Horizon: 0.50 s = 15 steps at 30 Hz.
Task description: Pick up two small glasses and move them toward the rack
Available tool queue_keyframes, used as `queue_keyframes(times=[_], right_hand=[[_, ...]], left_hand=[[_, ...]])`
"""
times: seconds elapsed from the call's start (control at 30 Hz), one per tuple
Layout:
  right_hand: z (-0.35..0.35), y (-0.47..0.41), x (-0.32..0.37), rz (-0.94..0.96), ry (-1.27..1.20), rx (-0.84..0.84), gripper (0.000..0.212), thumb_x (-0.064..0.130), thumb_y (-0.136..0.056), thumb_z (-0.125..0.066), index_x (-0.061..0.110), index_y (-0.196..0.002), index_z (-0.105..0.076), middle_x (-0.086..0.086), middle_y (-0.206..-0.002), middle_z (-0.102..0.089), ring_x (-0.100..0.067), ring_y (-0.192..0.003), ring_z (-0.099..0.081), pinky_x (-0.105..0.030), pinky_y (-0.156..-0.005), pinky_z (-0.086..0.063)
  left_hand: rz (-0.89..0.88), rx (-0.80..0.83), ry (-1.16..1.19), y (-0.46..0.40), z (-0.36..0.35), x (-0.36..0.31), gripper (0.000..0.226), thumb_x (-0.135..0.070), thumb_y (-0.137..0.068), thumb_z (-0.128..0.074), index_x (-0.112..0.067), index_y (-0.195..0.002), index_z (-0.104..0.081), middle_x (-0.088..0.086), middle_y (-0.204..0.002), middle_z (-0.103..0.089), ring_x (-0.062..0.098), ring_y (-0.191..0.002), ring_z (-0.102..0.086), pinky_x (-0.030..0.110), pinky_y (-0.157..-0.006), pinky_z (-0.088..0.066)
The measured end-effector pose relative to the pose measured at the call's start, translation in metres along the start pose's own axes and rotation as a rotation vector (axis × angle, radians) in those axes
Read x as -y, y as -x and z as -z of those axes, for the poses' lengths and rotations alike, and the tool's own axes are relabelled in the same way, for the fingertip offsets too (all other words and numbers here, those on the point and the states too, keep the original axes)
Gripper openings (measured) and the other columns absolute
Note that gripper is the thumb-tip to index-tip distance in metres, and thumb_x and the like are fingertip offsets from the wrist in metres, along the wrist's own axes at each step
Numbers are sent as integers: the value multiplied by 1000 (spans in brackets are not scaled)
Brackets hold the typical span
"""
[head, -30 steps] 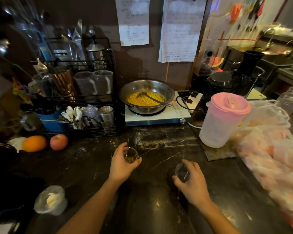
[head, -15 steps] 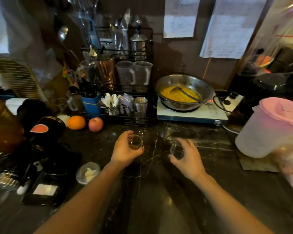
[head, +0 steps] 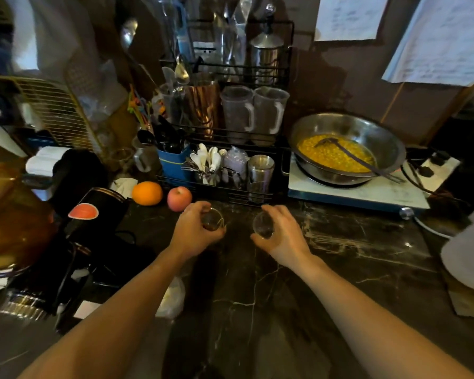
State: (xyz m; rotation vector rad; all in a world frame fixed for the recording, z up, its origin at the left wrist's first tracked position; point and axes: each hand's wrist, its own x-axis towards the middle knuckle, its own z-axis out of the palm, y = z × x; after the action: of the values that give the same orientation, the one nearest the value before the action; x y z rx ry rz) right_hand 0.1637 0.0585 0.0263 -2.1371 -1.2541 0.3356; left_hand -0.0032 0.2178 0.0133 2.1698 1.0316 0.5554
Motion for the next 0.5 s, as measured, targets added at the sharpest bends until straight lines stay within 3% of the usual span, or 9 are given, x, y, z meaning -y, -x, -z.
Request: queue_keyframes(times=[0.33, 0.5], right_hand=[[-31, -59, 2, 42, -2, 37, 77, 42, -75, -78, 19, -141, -45, 1, -129, -49, -20, -122, -49, -36, -100, -46], [-42, -77, 6, 68, 25, 20, 76, 39, -75, -80, 16, -140, -46, -2, -128, -51, -22, -121, -49, -37, -98, -46]], left_hand=[[7, 43, -9, -54, 0, 14, 82, -35, -65, -90, -19, -134, -48, 0, -125, -59, 14, -116, -57, 36, -98, -52], [-17, 68, 2, -69, -2, 20, 84, -31, -67, -89, -17, -137, -46, 1, -131, -56, 15, -120, -54, 31, -97, -49]])
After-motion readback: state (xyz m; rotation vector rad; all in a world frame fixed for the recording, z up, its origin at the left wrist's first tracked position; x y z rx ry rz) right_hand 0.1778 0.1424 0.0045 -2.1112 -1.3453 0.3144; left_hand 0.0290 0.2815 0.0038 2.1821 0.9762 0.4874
